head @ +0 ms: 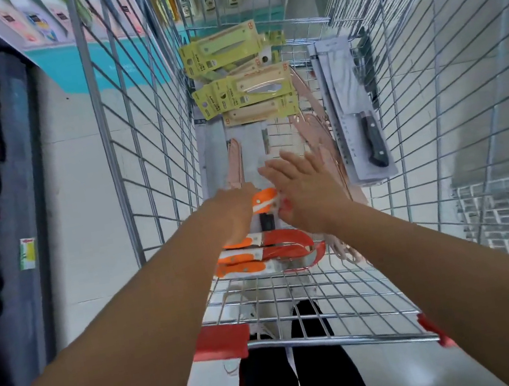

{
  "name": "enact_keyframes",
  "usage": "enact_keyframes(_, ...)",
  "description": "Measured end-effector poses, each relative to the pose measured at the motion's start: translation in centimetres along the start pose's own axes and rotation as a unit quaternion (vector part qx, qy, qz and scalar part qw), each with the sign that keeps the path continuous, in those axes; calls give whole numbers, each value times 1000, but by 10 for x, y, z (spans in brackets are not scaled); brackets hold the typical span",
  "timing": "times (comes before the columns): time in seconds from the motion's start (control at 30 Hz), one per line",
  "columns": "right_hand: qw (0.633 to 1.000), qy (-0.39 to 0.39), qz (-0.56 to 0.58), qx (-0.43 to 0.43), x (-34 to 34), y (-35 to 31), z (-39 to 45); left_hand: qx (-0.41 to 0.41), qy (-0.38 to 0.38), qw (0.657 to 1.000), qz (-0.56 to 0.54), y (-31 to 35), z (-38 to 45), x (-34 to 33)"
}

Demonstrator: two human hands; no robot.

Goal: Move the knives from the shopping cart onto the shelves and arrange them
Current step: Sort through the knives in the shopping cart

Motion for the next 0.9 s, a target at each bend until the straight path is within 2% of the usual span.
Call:
enact_keyframes(0.1,997,-75,-11,33,-25,-17,-13,-12,-39,998,54,8,-17,-18)
enact_keyframes(0.23,977,-202,70,-1,-59,-26,-31,13,-95,990,104,-3,-27,-53)
enact_keyframes(0.43,975,-206,78,7,-72,-37,-29,75,-163,983,33,-19,-25,-66)
enact_keyframes(0.5,981,-162,104,-10,-65,-35,-22,100,-130,986,4,-25,-20,-59)
enact_keyframes(0.6,976,-67,182,-99,-46,-19,-2,145,26,986,-80,-38,-6,-34)
enact_keyframes(0.67,958,-46,223,-173,-42,-6,9,173,99,974,-110,-42,2,-24)
enact_keyframes(0.8,944,-51,236,-225,-55,6,21,219,137,953,-160,-44,16,-35)
enact_keyframes(0.9,941,-46,234,-241,-62,10,27,246,168,943,-152,-49,21,-35)
Point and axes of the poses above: each hand's wrist, its own z-axis towards the middle knuckle, its own x-axis out of the back of the hand, y = z × x, the point moved 10 cm from there along z, towards the middle knuckle, and after that the axes turned 10 degrees about -x, right-handed, at the moved point
